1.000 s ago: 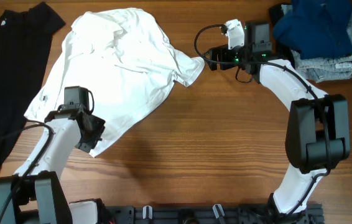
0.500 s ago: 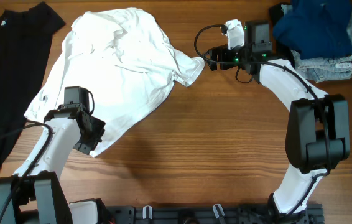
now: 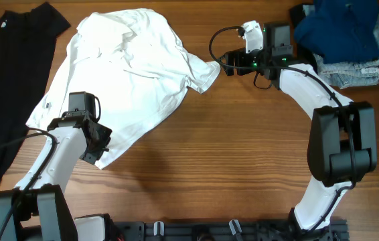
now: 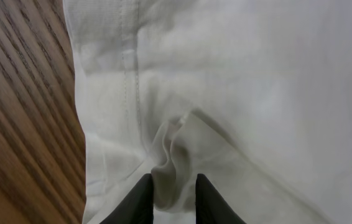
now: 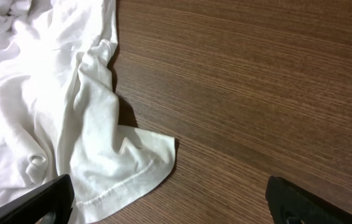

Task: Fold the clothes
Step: 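Grasp the T-shirt's lower hem corners with left and right grippers, then lift the T-shirt with both grippers and shake it out in the air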

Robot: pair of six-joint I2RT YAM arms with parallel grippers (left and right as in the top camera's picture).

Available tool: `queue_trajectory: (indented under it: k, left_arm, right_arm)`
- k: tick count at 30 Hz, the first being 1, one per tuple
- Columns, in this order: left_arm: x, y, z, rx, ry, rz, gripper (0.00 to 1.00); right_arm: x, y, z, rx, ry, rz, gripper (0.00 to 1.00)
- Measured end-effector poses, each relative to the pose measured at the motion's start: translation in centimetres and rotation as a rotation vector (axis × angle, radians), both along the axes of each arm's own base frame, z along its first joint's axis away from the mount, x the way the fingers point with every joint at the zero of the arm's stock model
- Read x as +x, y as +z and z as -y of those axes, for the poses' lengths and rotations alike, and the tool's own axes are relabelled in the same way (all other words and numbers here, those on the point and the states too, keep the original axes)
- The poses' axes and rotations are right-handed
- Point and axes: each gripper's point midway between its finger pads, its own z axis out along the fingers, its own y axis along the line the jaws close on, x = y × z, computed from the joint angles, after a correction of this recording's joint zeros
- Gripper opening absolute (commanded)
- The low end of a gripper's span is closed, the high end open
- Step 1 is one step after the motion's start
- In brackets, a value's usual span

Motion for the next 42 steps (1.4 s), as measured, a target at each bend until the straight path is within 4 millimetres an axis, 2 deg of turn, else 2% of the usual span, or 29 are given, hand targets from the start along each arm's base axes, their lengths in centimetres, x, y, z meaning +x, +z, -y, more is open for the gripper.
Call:
queue_trajectory:
  k: [8,10,16,20,23,29,31,37,39,42]
  left_arm:
    - [-0.2,-0.9,0.0,-0.002,-0.003,-0.032,0.13]
    - [0.0,-1.0,0.0,0.001,-0.003,-0.029,0.04]
    - [0.4,-1.0,-0.4,0.021,-0.005,-0.015,0.04]
    - [-0.1,-0.8,-0.6,0.032,-0.021,-0.042,0.04]
    - [0.5,0.9,-0.6,0.037,-0.048,-0.032,0.04]
    - [3.3,8.5,-0.7,0.053,-0.067,0.162,0.04]
    - [3.1,9.6,-0.4,0.042,-0.074,0.192,0.04]
    - [1.0,10.1,0.6,-0.007,-0.096,0.154,0.04]
    - [0.6,10.1,0.8,-0.017,-0.108,0.144,0.04]
    - [0.5,10.1,0.9,-0.018,-0.123,0.138,0.04]
  right_arm:
    - [0.0,0.0,0.0,0.000,0.000,0.000,1.00]
    - [0.0,0.0,0.0,0.000,0.000,0.000,0.99]
    - [0.0,0.0,0.0,0.000,0.000,0.000,0.99]
    - [0.0,0.0,0.0,0.000,0.000,0.000,0.99]
    - [0.0,0.0,0.0,0.000,0.000,0.000,0.99]
    - [-0.1,-0.3,0.4,-0.006,-0.032,-0.024,0.97]
    - [-0.2,-0.5,0.5,-0.004,-0.044,-0.036,0.97]
    - [-0.2,-0.8,0.6,-0.006,-0.059,-0.046,0.96]
    - [-0.1,-1.8,0.5,-0.001,-0.056,-0.057,0.95]
    - [-0.3,-4.4,-0.3,0.008,-0.037,-0.099,0.91]
